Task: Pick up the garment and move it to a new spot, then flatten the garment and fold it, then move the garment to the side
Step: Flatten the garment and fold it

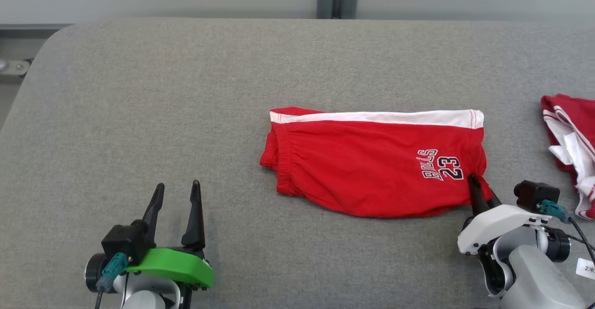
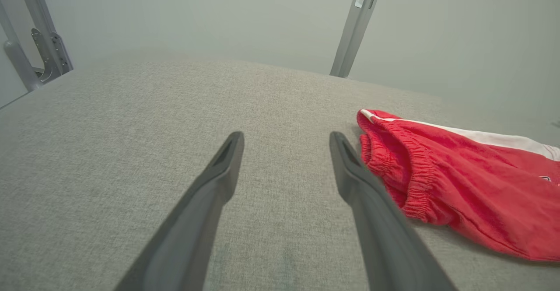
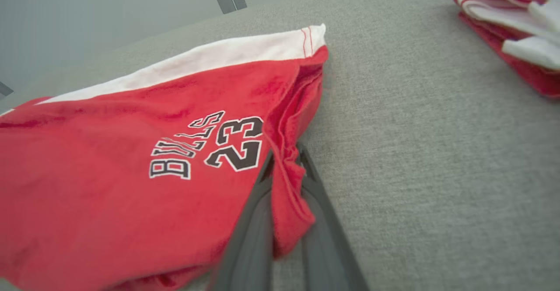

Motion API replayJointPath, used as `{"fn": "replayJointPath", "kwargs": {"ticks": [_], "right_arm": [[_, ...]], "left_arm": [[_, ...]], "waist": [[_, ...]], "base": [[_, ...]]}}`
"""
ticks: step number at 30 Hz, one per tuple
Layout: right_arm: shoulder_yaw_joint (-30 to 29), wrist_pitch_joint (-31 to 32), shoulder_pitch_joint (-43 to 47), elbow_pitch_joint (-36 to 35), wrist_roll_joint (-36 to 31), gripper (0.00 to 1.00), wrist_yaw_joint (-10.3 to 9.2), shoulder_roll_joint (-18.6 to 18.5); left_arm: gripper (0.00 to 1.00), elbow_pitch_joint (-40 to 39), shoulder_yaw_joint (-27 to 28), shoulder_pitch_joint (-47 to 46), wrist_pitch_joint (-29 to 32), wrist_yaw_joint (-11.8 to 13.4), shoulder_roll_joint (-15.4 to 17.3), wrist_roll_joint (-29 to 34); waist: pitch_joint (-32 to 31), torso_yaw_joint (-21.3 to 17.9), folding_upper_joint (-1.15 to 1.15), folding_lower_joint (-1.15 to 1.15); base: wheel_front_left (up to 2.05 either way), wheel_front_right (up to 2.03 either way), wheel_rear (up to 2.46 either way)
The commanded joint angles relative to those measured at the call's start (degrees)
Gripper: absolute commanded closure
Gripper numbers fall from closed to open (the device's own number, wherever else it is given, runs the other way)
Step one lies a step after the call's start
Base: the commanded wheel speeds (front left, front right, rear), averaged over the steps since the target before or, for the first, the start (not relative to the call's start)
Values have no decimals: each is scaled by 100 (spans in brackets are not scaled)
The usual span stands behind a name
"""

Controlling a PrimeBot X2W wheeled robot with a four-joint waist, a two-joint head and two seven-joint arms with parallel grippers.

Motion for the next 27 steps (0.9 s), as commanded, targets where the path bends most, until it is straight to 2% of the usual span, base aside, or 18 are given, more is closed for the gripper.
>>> {"fn": "replayJointPath", "kwargs": {"ticks": [1,7,14,20,27], "right_arm": [[-68,-15,72,-77,-103,100,-12,-12],[-172,-15,33,-783,-526,100,-10,139],[811,-15,-289,-1421,-760,100,-8,266],[1686,-16,-703,-1169,-658,100,-8,382],[2568,-14,-1094,-446,-464,100,-8,480]], "left_arm": [[0,-5,12,70,4,-26,22,55],[0,28,-60,75,4,-62,24,57],[0,73,-141,69,4,-43,22,-13],[0,118,-291,30,4,-5,22,-136],[0,126,-418,28,4,49,21,-241]], "waist": [[-190,-207,0,0],[-129,-110,0,0],[-68,217,0,0],[-62,627,0,0],[-29,1039,0,0]], "base": [[0,0,0],[0,0,0],[0,0,0],[0,0,0],[0,0,0]]}}
